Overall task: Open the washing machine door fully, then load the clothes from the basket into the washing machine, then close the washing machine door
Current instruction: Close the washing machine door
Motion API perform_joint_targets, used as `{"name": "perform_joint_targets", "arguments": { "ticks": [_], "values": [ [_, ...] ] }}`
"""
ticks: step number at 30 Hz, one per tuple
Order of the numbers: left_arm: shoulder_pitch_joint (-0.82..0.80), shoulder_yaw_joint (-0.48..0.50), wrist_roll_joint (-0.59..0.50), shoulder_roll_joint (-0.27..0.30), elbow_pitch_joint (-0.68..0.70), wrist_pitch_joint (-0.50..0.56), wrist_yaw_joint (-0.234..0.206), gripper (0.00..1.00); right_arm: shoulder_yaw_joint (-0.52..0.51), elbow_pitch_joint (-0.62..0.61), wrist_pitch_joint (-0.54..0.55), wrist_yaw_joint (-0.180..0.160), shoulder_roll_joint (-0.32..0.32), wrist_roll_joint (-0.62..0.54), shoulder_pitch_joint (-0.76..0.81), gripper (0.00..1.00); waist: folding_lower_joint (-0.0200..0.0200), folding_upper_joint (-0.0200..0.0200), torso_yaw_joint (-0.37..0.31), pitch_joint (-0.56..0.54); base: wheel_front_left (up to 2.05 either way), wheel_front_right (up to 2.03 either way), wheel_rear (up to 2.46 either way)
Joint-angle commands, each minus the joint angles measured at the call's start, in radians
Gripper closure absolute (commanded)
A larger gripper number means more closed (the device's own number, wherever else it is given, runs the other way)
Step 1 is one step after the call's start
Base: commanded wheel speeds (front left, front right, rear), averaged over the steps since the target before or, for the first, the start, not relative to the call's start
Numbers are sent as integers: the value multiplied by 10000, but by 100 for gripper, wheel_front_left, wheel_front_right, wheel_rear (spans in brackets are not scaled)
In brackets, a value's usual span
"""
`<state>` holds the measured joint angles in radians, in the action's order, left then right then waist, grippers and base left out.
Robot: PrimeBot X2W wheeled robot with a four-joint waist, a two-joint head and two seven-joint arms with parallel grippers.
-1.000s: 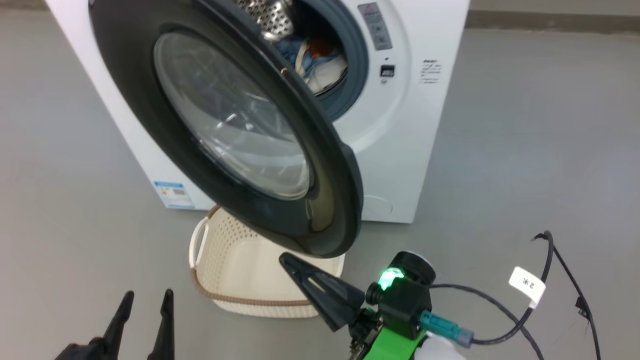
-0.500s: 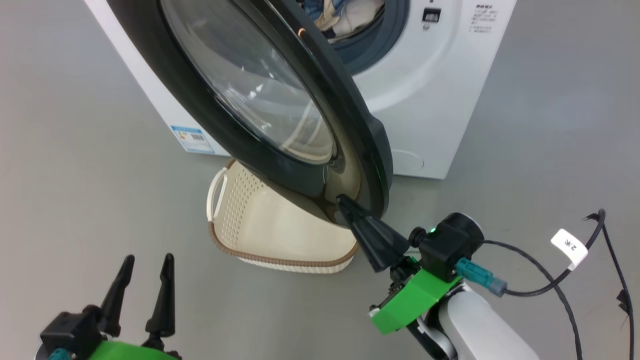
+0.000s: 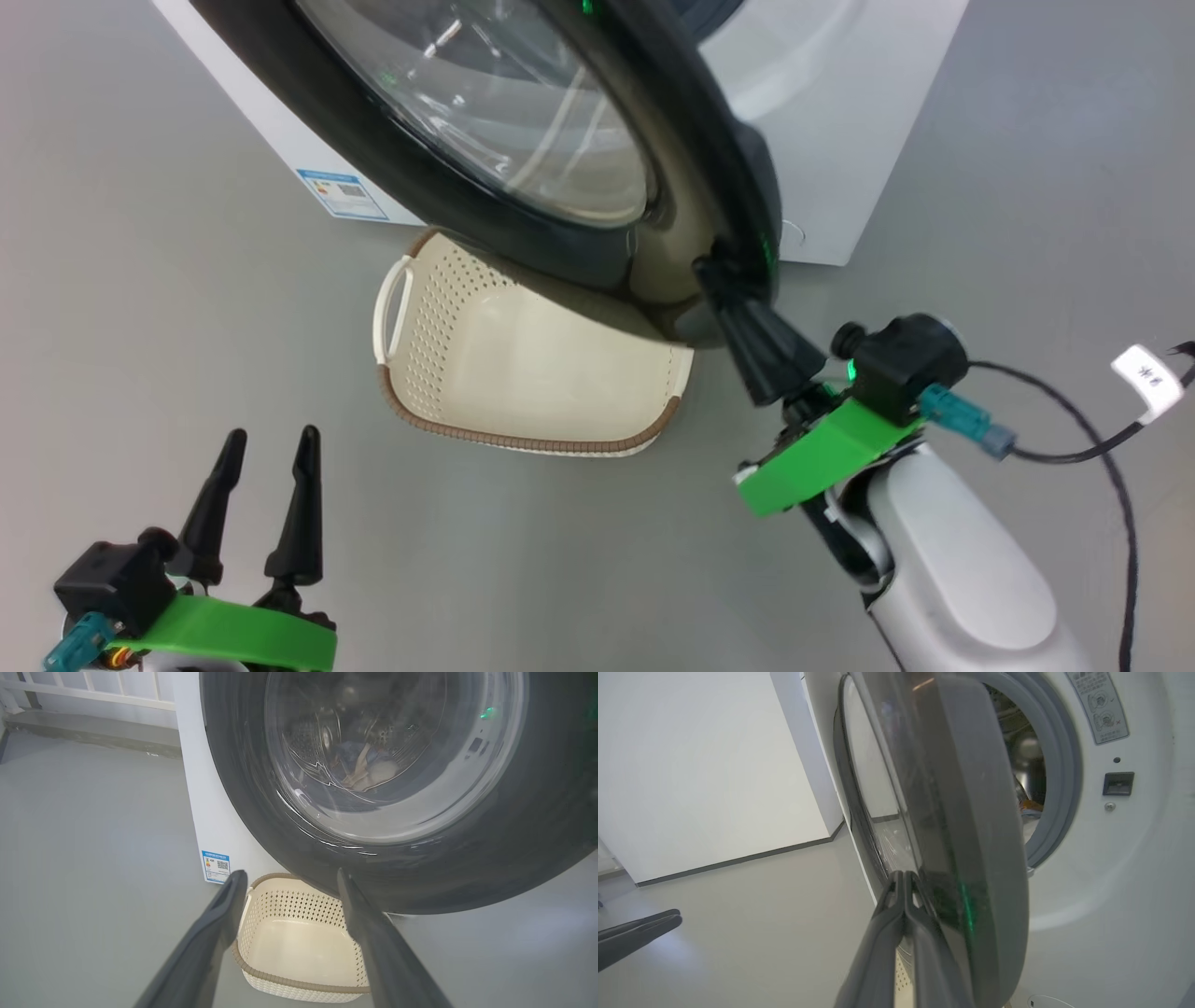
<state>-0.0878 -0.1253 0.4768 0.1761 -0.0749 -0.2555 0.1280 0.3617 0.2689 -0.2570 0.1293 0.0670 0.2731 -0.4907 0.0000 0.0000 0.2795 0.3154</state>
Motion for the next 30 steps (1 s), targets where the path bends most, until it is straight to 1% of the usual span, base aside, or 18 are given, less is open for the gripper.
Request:
{"name": "perform_joint_targets", "arguments": {
  "ticks": [1, 2, 5, 12, 18, 25, 30],
  "values": [
    [-275, 322, 78, 320, 258, -63, 27, 0, 22, -248, -48, 14, -168, -44, -193, 100, 0, 0, -63, 85, 0, 0, 0],
    [-293, 305, 133, 337, 292, -63, 27, 0, -284, -279, -48, 14, -168, -119, -346, 100, 0, 0, -105, 187, 0, 0, 0],
    [-360, 251, 208, 376, 332, -63, 27, 0, -622, -297, -48, 14, -168, -225, -650, 100, 0, 0, -141, 392, 0, 0, 0],
    [-687, 39, 491, 438, 371, -63, 27, 0, -1034, -85, -48, 14, -168, -49, -1611, 100, 0, 0, -51, 904, 0, 0, 0],
    [-973, -102, 831, 443, 376, -63, 27, 0, -1608, 222, -48, 14, -168, 59, -2733, 100, 0, 0, 70, 1479, 0, 0, 0],
    [-1394, -387, 1212, 341, 418, -63, 27, 0, -1834, 605, -48, 14, -168, -163, -4245, 100, 0, 0, 273, 2253, 0, 0, 0],
    [-1615, -584, 1354, 303, 468, -63, 27, 0, -2243, 754, -48, 14, -168, -262, -5094, 100, 0, 0, 339, 2595, 0, 0, 0]
  ]
}}
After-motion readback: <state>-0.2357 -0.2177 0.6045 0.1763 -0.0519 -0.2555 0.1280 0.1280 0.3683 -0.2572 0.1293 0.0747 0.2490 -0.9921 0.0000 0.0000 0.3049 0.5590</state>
